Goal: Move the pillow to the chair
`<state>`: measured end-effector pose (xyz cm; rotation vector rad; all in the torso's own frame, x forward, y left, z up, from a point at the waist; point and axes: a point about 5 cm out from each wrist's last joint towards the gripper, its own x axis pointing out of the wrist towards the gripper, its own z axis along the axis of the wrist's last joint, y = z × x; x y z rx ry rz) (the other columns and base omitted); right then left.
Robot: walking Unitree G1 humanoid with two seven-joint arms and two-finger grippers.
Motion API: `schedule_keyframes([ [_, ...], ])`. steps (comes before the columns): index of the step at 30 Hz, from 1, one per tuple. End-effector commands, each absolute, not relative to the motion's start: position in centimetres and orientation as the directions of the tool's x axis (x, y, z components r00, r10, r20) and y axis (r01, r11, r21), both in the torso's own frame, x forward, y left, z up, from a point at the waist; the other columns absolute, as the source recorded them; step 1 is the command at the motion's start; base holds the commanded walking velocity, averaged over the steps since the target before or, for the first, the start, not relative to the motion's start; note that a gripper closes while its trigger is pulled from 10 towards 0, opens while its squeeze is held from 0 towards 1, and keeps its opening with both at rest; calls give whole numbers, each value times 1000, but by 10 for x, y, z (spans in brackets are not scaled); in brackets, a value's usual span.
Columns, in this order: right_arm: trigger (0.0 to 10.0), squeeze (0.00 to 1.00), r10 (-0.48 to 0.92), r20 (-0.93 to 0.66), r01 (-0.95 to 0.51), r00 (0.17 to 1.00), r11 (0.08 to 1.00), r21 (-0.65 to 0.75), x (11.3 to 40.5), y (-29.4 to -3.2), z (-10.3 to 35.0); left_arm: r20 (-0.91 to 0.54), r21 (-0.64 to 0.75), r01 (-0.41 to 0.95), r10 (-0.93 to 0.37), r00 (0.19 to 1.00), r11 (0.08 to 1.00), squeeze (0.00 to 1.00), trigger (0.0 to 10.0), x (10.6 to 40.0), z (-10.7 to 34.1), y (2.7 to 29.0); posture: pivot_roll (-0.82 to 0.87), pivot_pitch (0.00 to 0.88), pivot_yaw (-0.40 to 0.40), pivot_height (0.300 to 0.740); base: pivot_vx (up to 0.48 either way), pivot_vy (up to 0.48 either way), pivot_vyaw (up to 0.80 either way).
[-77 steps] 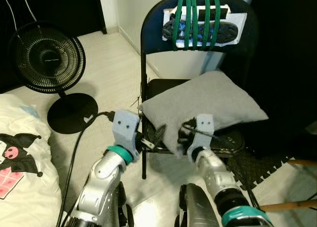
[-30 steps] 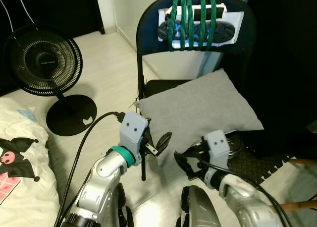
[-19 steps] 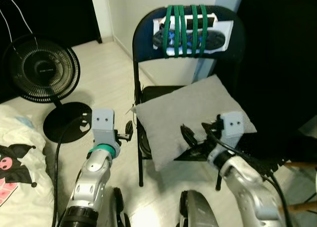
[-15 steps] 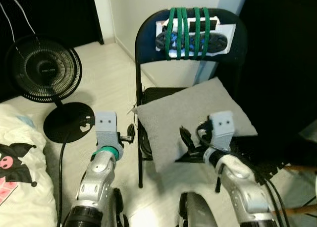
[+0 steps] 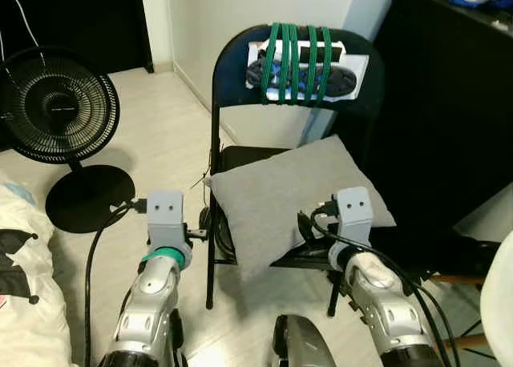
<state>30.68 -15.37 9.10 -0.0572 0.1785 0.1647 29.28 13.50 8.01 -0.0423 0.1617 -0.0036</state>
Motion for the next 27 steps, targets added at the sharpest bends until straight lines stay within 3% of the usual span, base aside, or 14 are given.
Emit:
schedule_keyframes([
  [1, 10000, 0, 123, -153, -134, 981, 989, -63, 309, -155, 91, -129, -30, 22, -26, 991, 999, 0, 10000, 292, 85, 132, 32, 27, -63, 644, 0, 0, 0],
  [15, 10000, 0, 50, -91, -55, 995, 997, -53, 313, -161, 97, -67, -16, 105, -106, 992, 994, 0, 10000, 299, 100, 126, 22, 12, 0, 689, 0, 0, 0],
  [27, 10000, 0, 43, -118, -51, 992, 996, -67, 311, -157, 87, -72, -19, 114, -115, 991, 993, 0, 10000, 305, 101, 127, 23, 5, 4, 739, 0, 0, 0],
])
